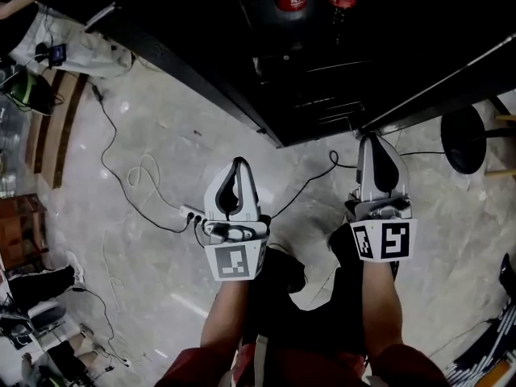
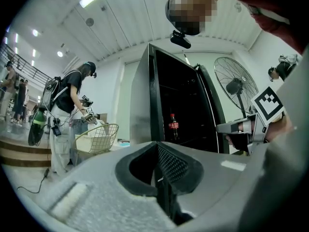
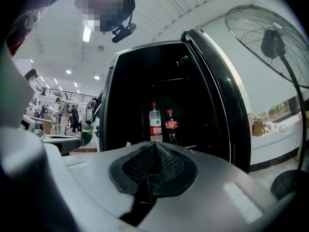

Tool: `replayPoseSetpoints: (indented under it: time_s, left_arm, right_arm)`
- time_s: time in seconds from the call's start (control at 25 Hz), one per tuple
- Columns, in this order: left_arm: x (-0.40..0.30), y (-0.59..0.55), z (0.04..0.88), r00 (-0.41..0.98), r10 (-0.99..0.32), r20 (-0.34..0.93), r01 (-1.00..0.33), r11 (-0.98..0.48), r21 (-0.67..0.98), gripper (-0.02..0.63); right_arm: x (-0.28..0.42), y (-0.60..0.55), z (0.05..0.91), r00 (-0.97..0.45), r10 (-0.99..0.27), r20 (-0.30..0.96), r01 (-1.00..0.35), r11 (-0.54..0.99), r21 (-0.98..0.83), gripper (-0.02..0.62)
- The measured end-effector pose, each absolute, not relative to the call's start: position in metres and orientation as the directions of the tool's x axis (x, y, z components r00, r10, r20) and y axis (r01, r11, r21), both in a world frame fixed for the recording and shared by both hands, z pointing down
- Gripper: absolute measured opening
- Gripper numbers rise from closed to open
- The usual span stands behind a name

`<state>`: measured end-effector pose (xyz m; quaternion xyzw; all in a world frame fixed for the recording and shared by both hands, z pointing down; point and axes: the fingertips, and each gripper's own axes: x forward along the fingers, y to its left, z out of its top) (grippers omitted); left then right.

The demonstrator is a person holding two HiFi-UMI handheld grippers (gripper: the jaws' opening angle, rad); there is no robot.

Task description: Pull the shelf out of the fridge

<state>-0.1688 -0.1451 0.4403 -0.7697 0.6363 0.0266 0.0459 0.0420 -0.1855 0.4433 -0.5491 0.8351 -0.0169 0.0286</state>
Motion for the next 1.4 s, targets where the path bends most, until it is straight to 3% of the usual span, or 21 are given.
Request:
replayPoseSetpoints:
  time_s: [0.52, 1.4]
  left_arm:
    - [-0.184, -0.168, 0.58, 0.19, -0.964, -0.184, -0.981, -0.18, -0.069, 0.0]
    - [-0.189, -0.181, 0.638, 0.158, -0.97, -0.183, -0.987, -0.154, -0.035, 0.0]
  right_arm:
    - [0.037, -0.211, 0.58, -0.321, -0.939, -0.123, -0.945, 0.325, -0.015, 0.001]
    - [0.029, -0.229, 0.668, -0.336, -0.941, -0.032, -0.935, 0.338, -0.108, 0.002]
